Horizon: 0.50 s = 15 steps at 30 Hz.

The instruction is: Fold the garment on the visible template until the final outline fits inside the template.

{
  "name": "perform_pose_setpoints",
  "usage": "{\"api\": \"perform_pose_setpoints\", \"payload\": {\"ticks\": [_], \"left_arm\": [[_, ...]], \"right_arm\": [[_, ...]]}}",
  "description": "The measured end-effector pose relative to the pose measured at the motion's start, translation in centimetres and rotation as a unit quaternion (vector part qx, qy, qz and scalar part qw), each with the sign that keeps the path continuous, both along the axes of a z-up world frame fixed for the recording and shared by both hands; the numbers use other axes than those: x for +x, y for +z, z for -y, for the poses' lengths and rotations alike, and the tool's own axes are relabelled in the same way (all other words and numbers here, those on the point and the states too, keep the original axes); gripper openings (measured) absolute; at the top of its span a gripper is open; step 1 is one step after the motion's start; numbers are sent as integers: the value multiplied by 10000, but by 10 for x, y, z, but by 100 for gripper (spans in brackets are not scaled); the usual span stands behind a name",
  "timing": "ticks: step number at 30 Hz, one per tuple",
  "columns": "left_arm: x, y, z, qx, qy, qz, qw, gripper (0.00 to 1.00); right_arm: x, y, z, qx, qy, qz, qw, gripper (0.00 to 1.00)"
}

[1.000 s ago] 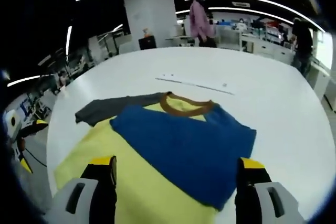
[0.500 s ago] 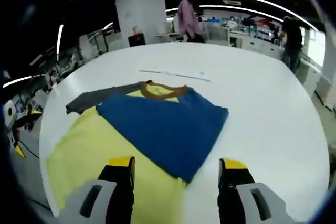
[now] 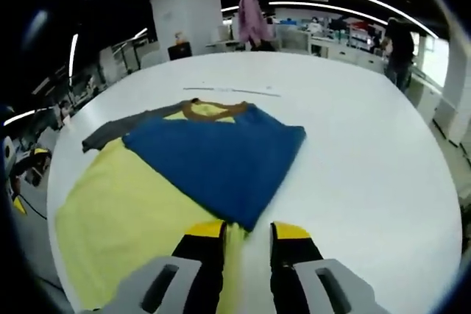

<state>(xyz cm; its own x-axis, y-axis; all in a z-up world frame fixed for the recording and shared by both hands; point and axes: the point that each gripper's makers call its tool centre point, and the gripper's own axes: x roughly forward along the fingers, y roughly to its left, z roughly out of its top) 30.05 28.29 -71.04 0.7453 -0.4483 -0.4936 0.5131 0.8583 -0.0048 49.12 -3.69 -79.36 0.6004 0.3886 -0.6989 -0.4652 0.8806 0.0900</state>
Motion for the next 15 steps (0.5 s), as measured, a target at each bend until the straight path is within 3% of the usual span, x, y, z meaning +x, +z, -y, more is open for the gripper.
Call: {"api": "perform_pose_setpoints", "payload": {"ticks": [10, 15], "left_arm": [[-1, -2, 0, 59, 10, -7, 10000, 99], [-1, -2, 0, 86, 0, -9, 10000, 99]], "right_arm": [[1, -6, 1, -74, -144, 68, 9998, 4], [1, -6, 3, -167, -174, 98, 9997, 3]]}}
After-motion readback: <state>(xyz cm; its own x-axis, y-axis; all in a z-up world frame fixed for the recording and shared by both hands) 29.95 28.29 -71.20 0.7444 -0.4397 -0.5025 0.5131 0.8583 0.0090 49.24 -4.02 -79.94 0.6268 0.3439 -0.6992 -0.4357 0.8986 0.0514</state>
